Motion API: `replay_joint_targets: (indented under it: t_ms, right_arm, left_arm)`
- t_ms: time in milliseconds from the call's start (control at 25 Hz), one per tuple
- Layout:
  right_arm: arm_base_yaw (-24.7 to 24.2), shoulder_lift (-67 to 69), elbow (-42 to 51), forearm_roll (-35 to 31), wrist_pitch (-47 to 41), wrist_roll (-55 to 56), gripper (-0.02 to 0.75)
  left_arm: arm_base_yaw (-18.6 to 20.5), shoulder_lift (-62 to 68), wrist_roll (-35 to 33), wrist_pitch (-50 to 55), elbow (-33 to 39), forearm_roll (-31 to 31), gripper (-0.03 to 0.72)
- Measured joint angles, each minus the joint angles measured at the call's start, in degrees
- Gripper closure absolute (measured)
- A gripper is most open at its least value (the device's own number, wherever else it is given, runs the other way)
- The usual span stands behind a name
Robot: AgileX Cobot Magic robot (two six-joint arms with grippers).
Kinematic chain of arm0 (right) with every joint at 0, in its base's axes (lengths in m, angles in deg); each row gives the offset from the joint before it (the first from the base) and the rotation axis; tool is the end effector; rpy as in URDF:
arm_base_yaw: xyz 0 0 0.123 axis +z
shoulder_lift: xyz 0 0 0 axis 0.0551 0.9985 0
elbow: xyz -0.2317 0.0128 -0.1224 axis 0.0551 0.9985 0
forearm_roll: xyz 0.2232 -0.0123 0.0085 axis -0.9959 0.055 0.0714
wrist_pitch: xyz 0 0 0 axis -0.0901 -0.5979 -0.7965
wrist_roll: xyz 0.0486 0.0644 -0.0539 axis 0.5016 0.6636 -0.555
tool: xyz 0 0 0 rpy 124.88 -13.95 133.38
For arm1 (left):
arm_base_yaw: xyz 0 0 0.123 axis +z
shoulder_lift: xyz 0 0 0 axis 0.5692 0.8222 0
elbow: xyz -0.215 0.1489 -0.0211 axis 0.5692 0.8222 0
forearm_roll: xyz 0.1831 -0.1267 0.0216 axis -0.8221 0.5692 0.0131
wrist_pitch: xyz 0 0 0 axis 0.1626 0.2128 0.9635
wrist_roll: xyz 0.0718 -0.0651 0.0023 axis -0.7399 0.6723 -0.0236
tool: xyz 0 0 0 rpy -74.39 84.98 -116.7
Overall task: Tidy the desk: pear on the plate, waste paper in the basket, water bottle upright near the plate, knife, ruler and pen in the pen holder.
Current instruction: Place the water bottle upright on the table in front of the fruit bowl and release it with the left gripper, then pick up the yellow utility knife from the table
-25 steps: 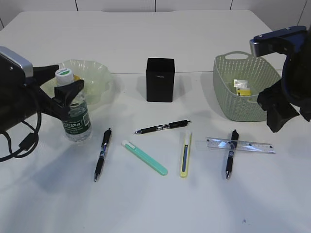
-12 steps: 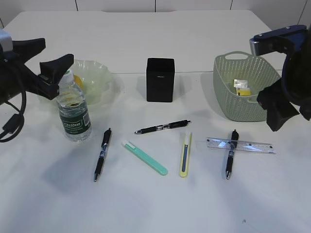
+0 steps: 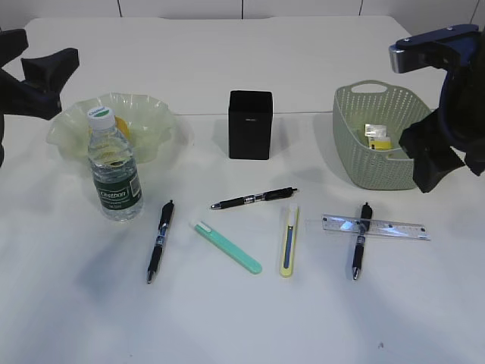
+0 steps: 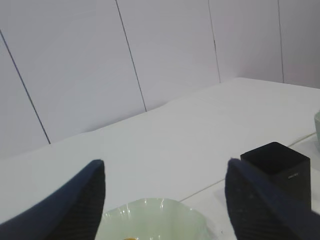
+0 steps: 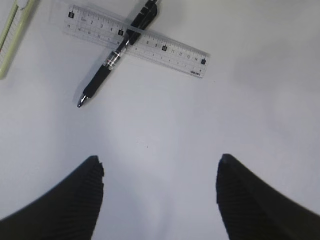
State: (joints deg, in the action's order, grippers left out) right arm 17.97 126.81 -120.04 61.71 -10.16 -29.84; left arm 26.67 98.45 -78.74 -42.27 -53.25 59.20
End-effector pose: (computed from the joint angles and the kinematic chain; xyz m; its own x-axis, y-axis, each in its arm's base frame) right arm 0.2738 0.0581 0.2695 -0.9569 -0.2391 -0.1646 -0.2176 0.9662 -0.1384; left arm 0.2791 -0.0590 0.2471 0.1082 0.1449 -0.9835 0.3233 0.9304 0.1727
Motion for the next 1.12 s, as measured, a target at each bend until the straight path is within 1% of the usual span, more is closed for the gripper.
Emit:
replay_joint_targets:
  t_ms: [80,200,280,400,600,760,880,1040,1120]
  right_arm:
    - [0.00,0.00,0.00,0.00,0.00,-0.10,0.215]
    - [0.00,0.00,0.00,0.00,0.00,-0.10,0.215]
    - [0.00,0.00,0.00,0.00,0.00,-0.10,0.215]
    - [0.00,0.00,0.00,0.00,0.00,-0.10,0.215]
    - [0.00,0.00,0.00,0.00,-0.08,-0.10,0.215]
    - [0.00,0.00,0.00,0.00,-0.08,-0.10,0.215]
    - [0.00,0.00,0.00,0.00,-0.08,-0.10,0.215]
    - [0.00,0.00,0.00,0.00,-0.08,-0.10,0.215]
    - [0.00,0.00,0.00,0.00,-0.08,-0.10,0.215]
  left_arm:
    - [0.00,-0.89,1.33,1.79,0.12,3.31,0.160]
    - [0.22,-1.94,2.75,4.41,0.12,11.17,0.160]
    - [1.17,-2.76,2.96,5.37,0.20,13.98,0.160]
    - [3.55,-4.03,3.08,8.04,0.20,16.24,0.160]
    - [8.96,-6.68,3.17,14.34,0.20,19.61,0.160]
    - [10.14,-9.75,3.21,21.08,0.20,23.47,0.160]
    - [10.23,-11.87,3.30,30.49,0.20,23.91,0.160]
    - [10.23,-14.43,3.30,45.37,0.20,20.77,0.160]
    - [10.23,-15.50,3.30,54.62,-0.24,20.02,0.160]
